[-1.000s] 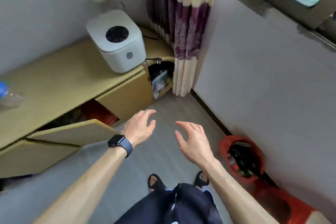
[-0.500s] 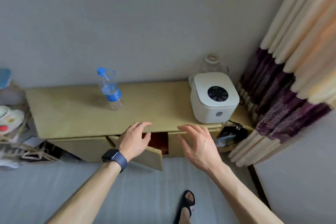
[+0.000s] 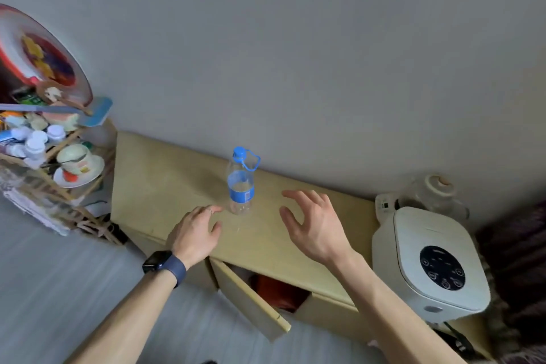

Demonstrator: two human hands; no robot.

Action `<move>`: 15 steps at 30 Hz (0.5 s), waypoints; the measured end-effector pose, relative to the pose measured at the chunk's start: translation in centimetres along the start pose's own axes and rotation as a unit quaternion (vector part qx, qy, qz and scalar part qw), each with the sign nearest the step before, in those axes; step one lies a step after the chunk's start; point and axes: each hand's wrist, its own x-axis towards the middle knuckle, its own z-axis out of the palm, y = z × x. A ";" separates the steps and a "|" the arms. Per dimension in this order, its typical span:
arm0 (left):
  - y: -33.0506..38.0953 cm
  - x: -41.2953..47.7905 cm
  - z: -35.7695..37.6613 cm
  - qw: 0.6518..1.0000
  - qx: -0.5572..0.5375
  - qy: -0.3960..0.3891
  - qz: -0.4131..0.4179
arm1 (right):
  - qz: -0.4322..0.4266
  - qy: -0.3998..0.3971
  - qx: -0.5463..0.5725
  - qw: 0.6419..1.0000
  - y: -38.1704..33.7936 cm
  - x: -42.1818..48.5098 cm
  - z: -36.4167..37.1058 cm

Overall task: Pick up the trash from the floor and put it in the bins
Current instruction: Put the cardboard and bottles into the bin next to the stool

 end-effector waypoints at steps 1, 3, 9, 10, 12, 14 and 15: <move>-0.9 1.1 0.2 1.000 -0.001 -0.005 -0.007 | -0.003 -0.003 -0.001 1.000 -0.4 1.3 0.5; -2.6 3.7 0.7 1.000 -0.002 -0.021 -0.015 | -0.006 -0.009 -0.004 1.000 -1.3 4.0 1.8; -7.6 12.8 2.3 0.993 0.035 -0.111 0.017 | 0.010 0.025 -0.007 1.000 -4.1 12.4 6.6; -8.4 14.0 2.7 0.991 0.049 -0.123 0.022 | 0.014 0.031 -0.008 0.999 -4.5 13.5 7.4; -10.3 16.4 3.9 0.985 0.070 -0.157 0.024 | 0.036 0.029 -0.014 0.999 -5.4 16.2 9.5; -11.7 18.3 5.4 0.978 0.085 -0.190 0.029 | 0.068 0.019 -0.024 0.997 -5.8 18.6 11.1; -12.5 19.2 6.2 0.974 0.089 -0.205 0.029 | 0.084 0.016 -0.036 0.996 -6.0 19.8 11.9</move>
